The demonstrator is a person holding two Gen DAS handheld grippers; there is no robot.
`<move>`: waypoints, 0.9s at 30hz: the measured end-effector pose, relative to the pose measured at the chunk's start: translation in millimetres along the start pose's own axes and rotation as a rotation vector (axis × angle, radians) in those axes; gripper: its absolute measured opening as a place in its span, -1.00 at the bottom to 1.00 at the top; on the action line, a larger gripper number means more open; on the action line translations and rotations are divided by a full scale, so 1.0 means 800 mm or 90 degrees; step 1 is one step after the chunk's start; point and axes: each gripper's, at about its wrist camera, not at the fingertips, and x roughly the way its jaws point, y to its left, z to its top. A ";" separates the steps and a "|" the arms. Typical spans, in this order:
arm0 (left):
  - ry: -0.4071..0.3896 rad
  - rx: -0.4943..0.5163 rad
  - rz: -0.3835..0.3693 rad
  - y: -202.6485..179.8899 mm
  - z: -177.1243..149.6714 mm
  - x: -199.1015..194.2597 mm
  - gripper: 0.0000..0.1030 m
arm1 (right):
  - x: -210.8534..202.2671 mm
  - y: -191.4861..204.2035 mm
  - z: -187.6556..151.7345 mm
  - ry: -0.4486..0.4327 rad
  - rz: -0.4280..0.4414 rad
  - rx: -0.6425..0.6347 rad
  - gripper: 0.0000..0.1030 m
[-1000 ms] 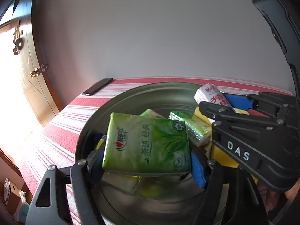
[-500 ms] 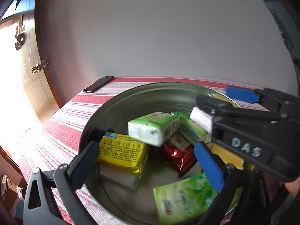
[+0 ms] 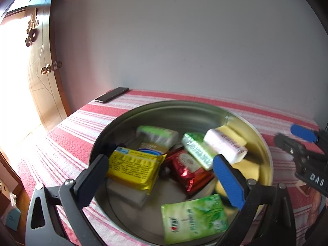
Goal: Organize objects
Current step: 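Move both grippers back to the last items on the bed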
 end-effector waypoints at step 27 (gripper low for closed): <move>0.005 0.119 -0.103 -0.146 -0.013 -0.009 0.99 | -0.010 -0.129 -0.098 0.189 0.022 0.026 0.24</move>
